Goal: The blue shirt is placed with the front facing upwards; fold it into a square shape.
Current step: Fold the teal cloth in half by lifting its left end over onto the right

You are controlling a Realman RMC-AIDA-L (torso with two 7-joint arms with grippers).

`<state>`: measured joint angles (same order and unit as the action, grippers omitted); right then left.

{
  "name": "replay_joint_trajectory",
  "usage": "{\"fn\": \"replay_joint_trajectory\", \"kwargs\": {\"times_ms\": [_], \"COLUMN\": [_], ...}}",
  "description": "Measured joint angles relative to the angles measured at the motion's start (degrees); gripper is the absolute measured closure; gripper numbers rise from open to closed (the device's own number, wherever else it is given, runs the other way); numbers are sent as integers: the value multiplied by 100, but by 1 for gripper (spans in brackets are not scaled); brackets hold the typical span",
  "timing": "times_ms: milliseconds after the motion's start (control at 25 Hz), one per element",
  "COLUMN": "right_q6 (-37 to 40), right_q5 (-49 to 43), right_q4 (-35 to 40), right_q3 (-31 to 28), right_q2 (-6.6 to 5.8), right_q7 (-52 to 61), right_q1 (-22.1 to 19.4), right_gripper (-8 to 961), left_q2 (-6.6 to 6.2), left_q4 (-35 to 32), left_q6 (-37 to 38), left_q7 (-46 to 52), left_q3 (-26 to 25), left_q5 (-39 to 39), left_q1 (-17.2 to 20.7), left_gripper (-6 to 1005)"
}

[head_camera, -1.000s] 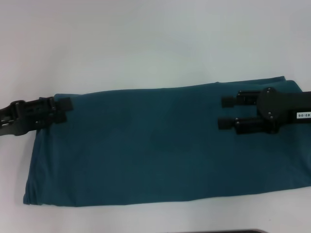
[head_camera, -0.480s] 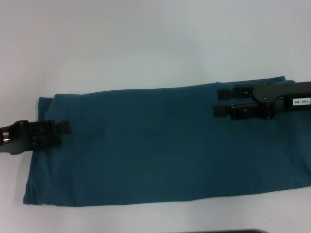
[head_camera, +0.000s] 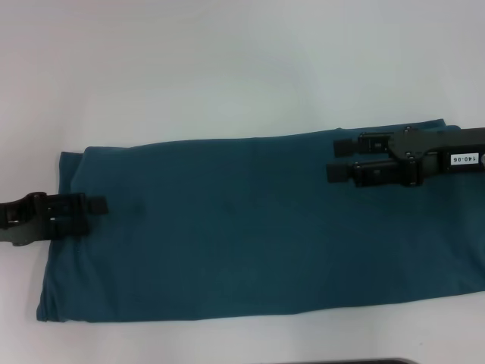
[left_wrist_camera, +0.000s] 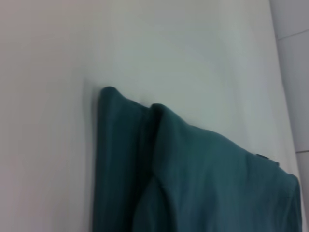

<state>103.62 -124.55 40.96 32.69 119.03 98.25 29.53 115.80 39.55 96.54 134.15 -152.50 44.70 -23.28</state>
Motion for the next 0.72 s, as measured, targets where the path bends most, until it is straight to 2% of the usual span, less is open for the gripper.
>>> {"fn": "replay_joint_trajectory", "kwargs": {"times_ms": [400, 720], "right_q6": [-1, -4], "right_q5": [2, 21], "right_q4": [-1, -4], "right_q3": [0, -14], "right_q2": [21, 27], "right_q7": [12, 11], "right_q1": [3, 8], "right_gripper": [146, 146], "left_q2": [46, -46], "left_q4": [-82, 65], "left_q6": [-243, 245], "left_q7": [69, 74], "left_q3": [1, -204], "left_q5": [-277, -181], "left_q1": [-140, -87], "left_gripper": [248, 248]}}
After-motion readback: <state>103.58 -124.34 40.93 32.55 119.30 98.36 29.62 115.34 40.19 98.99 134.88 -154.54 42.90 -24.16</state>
